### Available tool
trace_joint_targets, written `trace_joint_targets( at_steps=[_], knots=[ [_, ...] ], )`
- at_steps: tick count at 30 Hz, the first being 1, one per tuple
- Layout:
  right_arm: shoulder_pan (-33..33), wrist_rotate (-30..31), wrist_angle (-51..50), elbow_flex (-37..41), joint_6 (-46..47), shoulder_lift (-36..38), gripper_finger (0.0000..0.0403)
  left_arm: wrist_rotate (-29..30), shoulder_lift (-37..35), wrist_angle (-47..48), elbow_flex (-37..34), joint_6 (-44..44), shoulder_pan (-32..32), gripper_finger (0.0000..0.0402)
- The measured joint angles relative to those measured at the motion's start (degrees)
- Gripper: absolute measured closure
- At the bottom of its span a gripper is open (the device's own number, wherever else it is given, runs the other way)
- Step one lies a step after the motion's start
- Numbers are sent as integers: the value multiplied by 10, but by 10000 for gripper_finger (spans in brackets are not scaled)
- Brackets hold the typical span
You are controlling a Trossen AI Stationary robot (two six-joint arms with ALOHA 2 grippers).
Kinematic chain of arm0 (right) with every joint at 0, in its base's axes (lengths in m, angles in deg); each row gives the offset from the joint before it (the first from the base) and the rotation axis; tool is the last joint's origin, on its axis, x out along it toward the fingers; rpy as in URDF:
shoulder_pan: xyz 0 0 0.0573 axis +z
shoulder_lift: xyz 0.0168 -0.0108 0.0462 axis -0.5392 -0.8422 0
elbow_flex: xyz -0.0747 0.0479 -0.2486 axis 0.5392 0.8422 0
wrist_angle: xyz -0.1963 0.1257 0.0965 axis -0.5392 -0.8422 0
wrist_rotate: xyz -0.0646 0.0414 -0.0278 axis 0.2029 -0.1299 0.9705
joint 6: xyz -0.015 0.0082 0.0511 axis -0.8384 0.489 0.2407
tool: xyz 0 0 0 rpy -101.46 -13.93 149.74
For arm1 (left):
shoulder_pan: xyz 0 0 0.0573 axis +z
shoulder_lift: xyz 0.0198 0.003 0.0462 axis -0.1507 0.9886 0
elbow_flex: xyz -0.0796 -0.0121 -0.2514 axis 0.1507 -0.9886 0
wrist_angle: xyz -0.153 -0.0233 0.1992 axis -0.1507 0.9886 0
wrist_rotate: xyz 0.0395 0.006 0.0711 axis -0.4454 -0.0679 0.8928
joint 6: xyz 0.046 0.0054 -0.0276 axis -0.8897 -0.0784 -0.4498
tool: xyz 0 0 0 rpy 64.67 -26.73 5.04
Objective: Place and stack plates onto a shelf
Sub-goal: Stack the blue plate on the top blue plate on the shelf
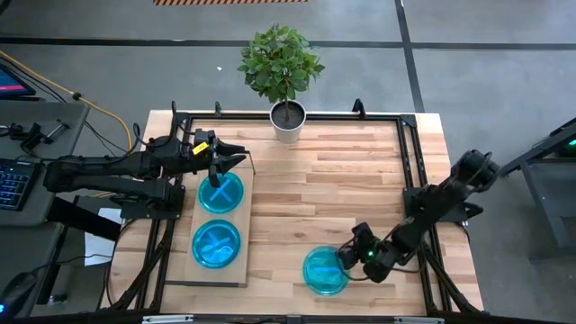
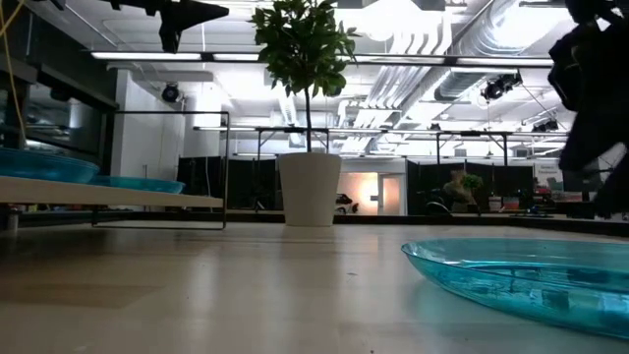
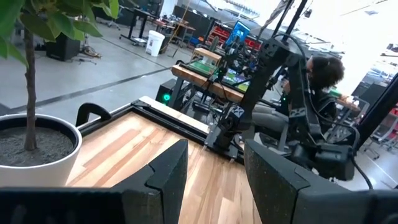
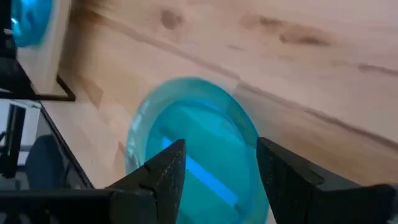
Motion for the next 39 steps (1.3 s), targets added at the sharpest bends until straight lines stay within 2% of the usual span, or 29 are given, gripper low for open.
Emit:
trace_joint_targets(
  at_steps=[4,10,15,26,31,34,39],
  knots=[
    [0,37,2,-20,-1,-36,222,0,0,-4,0,0,0,255],
    [0,36,2,-46,-1,-100,222,0,0,-4,0,0,0,255],
    [-1,41,-1,-57,-1,-124,222,1,0,-8,0,0,0,255],
    [-4,41,7,-57,-12,-103,222,2,0,-7,0,10,0,255],
    [-4,44,3,-57,-50,-75,222,2,0,-7,0,10,0,255],
    [-4,57,-29,-57,-76,-47,222,4,2,-8,0,10,0,255],
    [-4,21,-117,-57,-53,-37,222,11,13,-8,0,15,0,255]
  ],
)
